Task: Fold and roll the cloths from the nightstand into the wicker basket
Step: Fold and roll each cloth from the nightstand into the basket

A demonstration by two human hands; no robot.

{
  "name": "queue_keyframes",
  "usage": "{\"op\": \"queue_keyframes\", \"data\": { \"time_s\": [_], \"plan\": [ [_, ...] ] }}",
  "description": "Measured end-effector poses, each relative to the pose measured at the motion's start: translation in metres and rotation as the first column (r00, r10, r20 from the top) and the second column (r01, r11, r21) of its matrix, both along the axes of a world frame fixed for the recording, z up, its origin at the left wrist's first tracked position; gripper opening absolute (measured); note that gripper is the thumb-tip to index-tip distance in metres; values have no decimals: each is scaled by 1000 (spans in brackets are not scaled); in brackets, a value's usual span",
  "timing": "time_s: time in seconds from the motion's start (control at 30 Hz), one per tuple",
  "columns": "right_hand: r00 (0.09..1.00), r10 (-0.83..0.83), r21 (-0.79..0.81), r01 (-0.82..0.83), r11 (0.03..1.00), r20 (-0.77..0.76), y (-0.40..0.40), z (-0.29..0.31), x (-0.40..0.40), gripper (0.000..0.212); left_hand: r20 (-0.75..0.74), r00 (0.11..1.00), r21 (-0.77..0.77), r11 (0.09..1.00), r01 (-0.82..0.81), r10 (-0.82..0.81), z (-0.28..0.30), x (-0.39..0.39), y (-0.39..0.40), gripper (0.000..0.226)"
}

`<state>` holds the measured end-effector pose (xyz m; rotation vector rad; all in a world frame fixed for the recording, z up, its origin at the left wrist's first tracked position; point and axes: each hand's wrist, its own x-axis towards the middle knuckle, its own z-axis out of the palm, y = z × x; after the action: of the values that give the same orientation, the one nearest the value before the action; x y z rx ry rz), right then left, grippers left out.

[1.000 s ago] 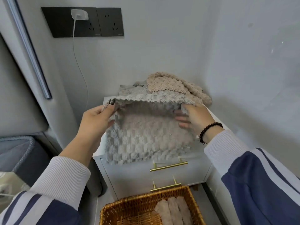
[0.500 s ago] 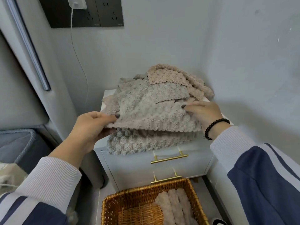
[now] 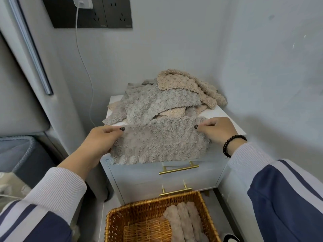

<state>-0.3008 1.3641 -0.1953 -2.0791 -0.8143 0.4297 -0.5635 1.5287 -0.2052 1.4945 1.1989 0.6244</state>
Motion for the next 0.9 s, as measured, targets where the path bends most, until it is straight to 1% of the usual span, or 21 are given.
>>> {"op": "queue_keyframes", "data": {
  "time_s": [0.07,0.13,0.2,0.27,0.33,0.4,0.43,0.53,0.6,0.7,0.9],
  "plan": [
    [999,-32,8,32,999,-17,2,-3,3,7,56,997,-32,999,-44,45,-2,4,0,27],
    [998,-16,23,18,1000,-56,4,-5,5,11,85,994,-80,995,-56,63,-4,9,1,34],
    [989,22,73,-11,997,-145,5,-6,5,16,68,997,-93,995,-26,32,-5,13,2,36],
    [978,51,96,-32,995,-203,7,-8,6,19,40,999,-59,998,31,-28,-6,16,2,34],
    [980,71,74,-58,996,-187,10,-13,7,24,16,999,33,998,50,-50,-7,20,3,28],
    [986,74,93,-61,994,-149,12,-16,7,29,30,999,126,992,20,-23,-7,23,5,32],
    [988,69,125,-51,991,-141,12,-17,8,32,53,999,144,990,-12,5,-7,25,6,34],
    [991,45,217,-16,976,-128,15,-14,8,41,132,988,164,981,-104,83,-4,30,8,38],
    [994,47,235,-23,972,-98,17,-13,8,47,161,981,159,979,-131,105,-4,34,7,47],
    [996,60,209,-45,977,-62,18,-13,7,54,160,982,153,981,-122,97,-7,37,9,60],
    [995,103,194,-99,976,-11,17,-15,13,56,124,990,184,979,-85,63,-9,32,12,66]
  ]
}}
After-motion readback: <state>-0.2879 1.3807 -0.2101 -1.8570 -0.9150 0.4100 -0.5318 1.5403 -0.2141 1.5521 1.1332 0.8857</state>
